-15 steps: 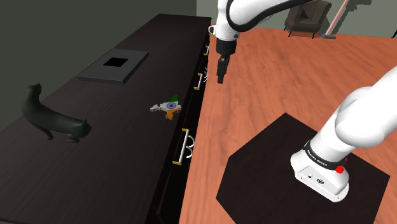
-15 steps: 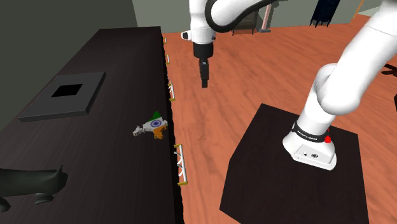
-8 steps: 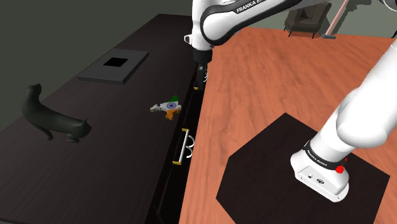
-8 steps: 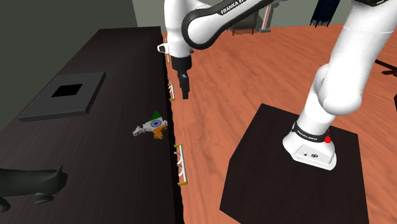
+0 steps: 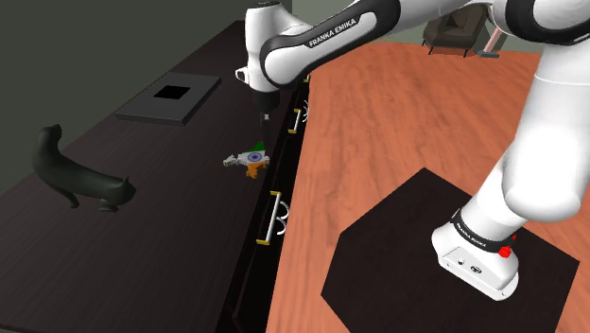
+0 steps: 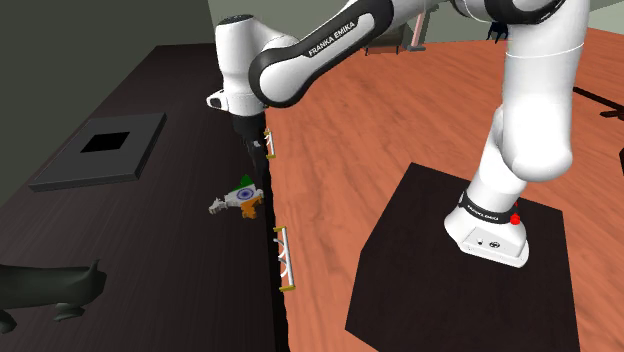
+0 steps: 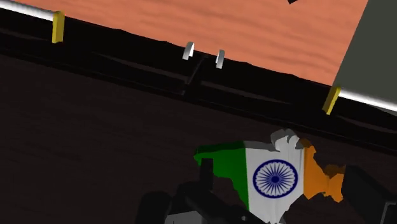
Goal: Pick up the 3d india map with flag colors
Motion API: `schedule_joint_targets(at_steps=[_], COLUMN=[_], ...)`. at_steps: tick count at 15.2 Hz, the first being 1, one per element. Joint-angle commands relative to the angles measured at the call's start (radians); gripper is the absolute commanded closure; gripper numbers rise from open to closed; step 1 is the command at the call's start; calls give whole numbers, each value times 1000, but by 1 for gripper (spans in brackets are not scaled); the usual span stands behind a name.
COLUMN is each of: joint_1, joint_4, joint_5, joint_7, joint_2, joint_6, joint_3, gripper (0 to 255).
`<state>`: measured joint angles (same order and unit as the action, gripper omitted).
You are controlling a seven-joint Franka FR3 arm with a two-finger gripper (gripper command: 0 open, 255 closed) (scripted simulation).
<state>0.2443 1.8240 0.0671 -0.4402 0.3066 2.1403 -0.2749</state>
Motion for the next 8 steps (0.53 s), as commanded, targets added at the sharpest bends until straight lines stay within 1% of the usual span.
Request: schedule_joint_targets(at_steps=[1,6,8], joint_1=[24,90,92], joint_4=[-78,-257,-247], joint_5=[29,94,97], joint_7=[-11,-44,-41], joint_2=[68,226,237], joint_6=[-3,-11,10], joint_3=[-8,-21,-18], gripper=[0,0,0])
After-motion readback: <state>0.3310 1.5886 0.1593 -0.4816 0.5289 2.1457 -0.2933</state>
